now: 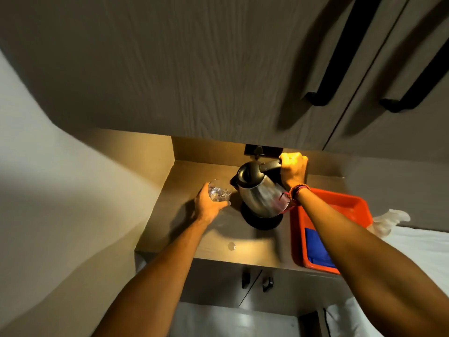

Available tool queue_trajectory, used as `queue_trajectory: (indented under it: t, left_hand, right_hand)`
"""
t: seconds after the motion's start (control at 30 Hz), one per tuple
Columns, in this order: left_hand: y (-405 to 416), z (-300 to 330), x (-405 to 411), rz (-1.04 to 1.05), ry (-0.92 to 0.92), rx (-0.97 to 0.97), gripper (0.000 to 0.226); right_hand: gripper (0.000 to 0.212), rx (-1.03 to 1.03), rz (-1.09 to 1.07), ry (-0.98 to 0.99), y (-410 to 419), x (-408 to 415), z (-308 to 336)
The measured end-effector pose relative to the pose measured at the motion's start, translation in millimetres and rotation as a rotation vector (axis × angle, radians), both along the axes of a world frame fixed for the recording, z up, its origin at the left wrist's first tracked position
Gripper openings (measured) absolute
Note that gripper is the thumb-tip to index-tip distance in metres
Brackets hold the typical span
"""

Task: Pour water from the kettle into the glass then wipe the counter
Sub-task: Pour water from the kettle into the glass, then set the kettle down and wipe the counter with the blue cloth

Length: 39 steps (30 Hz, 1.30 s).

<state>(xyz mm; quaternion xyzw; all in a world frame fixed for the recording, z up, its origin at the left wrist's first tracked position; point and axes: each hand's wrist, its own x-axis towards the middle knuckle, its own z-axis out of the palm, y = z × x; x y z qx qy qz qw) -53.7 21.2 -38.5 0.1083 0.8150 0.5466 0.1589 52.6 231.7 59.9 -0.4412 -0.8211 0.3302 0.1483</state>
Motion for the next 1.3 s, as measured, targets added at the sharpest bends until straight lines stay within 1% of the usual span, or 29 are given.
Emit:
queue_trajectory:
  t: [0.03, 0.07, 0.1, 0.17, 0.23, 0.27, 0.3, 0.4, 0.53, 0.63, 0.87, 1.0, 1.07, 1.17, 1.23, 1.3]
  left_hand:
    - [3, -3, -1, -0.005, -0.003, -0.015, 0.08]
    - [4, -6, -1, -0.007, -0.008, -0.029, 0.083]
    - [7, -9, -1, -0.012, -0.014, -0.041, 0.085]
    - [10, -17, 0, -0.003, -0.021, -0.053, 0.088]
    - [13, -23, 0, 0.013, -0.019, -0.053, 0.086]
    - [17, -26, 0, 0.021, -0.028, -0.045, 0.086]
    - [19, -27, 0, 0.029, -0.036, -0.037, 0.086]
    - [26, -29, -1, 0.031, -0.022, -0.065, 0.089]
    - [30, -31, -1, 0.017, -0.02, -0.087, 0.089]
    - [31, -30, -2, -0.007, -0.023, -0.103, 0.091]
    - [29, -24, 0, -0.075, -0.041, -0.11, 0.099]
    - [23, -20, 2, -0.054, 0.011, -0.124, 0.11]
    - [20, -19, 3, -0.035, 0.025, -0.122, 0.112]
    - [16, -15, 8, -0.025, 0.144, -0.123, 0.108]
    - [18, -9, 15, -0.044, 0.253, -0.125, 0.101]
    - [24, -1, 27, -0.094, 0.393, -0.139, 0.092]
  right_hand:
    - [0.031, 0.118, -0.039, 0.034, 6, 2, -4]
    - [0.026, 0.143, -0.094, 0.095, 9, 3, -8]
    - [0.025, 0.121, -0.139, 0.135, 15, 4, -12]
    - [0.031, 0.029, -0.171, 0.194, 25, 11, -22]
    - [0.043, -0.118, -0.247, 0.383, 30, 17, -28]
    - [0.04, -0.175, -0.288, 0.485, 32, 20, -27]
    - [0.033, -0.189, -0.3, 0.536, 35, 19, -29]
    - [0.034, -0.258, -0.332, 0.594, 40, 25, -37]
    - [0.027, -0.32, -0.345, 0.597, 45, 31, -42]
    - [0.027, -0.333, -0.314, 0.587, 50, 32, -45]
    - [0.031, -0.268, -0.255, 0.544, 45, 36, -43]
    - [0.031, -0.241, -0.303, 0.546, 42, 41, -45]
    - [0.03, -0.255, -0.347, 0.557, 42, 44, -49]
    - [0.034, -0.275, -0.337, 0.566, 46, 44, -50]
    - [0.035, -0.271, -0.308, 0.569, 48, 43, -49]
    - [0.033, -0.219, -0.248, 0.545, 48, 44, -51]
